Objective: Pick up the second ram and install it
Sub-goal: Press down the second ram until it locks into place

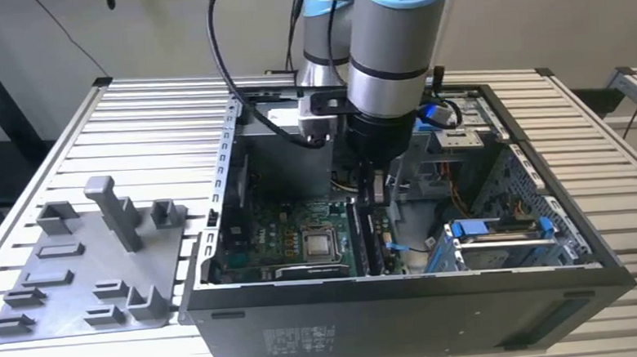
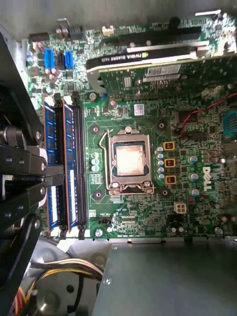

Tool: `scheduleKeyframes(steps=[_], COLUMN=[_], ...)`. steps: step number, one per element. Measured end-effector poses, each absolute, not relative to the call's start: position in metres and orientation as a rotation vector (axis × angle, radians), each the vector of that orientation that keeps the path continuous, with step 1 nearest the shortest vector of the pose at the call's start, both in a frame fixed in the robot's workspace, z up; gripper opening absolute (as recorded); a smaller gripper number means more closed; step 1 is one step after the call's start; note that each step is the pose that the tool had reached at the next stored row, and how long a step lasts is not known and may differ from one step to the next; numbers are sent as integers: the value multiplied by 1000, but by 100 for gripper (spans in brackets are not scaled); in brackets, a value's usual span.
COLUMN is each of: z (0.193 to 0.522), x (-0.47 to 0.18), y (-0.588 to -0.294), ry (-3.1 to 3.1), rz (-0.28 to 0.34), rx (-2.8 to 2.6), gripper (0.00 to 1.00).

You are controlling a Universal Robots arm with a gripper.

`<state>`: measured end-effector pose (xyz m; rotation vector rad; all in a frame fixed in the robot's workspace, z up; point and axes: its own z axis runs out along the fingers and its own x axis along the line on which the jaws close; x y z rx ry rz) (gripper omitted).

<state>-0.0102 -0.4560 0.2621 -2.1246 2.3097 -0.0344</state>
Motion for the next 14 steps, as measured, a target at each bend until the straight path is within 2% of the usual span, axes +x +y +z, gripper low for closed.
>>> scheduleKeyframes(steps=[5,14], z=[285,287], x=[-10,-10], y=[-456,-456], ry=[2310,2311], rz=[-35,-37], rx=[-2125,-2126], gripper=[11,11])
